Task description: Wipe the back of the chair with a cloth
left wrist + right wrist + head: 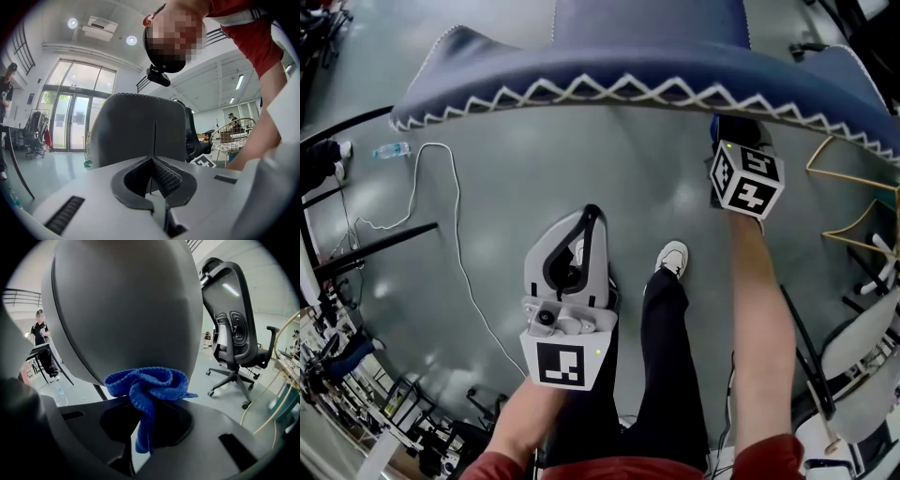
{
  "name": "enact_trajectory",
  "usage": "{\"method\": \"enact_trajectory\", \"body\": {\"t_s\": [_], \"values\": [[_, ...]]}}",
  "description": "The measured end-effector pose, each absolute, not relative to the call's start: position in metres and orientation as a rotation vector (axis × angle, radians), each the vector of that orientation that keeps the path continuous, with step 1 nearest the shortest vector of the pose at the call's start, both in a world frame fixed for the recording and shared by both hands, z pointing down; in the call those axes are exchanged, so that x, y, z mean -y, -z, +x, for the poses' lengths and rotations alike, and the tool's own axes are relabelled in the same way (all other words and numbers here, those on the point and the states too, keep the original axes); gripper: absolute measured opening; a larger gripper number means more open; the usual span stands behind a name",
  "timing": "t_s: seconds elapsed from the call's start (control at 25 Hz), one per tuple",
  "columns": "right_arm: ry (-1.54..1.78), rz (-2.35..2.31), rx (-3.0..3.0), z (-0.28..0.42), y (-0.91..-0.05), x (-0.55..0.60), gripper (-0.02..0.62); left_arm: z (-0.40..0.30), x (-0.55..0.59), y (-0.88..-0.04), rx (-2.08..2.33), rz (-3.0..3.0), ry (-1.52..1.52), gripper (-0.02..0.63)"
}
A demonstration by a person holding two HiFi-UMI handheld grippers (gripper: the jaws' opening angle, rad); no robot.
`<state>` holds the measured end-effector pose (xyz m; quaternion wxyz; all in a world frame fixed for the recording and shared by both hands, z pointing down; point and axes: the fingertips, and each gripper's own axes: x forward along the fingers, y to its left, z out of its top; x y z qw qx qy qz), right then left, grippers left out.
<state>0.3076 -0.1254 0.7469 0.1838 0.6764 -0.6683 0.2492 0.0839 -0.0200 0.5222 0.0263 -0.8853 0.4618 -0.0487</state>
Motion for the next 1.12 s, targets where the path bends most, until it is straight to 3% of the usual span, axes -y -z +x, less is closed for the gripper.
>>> {"method": "enact_trajectory", "body": {"t_s": [0.48,1.12], "values": [[-0.623,1.885,1.932,0.285,-0.709,0.105,0.06,0.077,0.024,-0.509,-1.427,-2.731,0.147,0.014],[-0.194,1.9,2.205,0.192,-0.442,0.033,0.06,0.06,0.012,-0.443,-1.397,-2.715,0.123,0.014]]}}
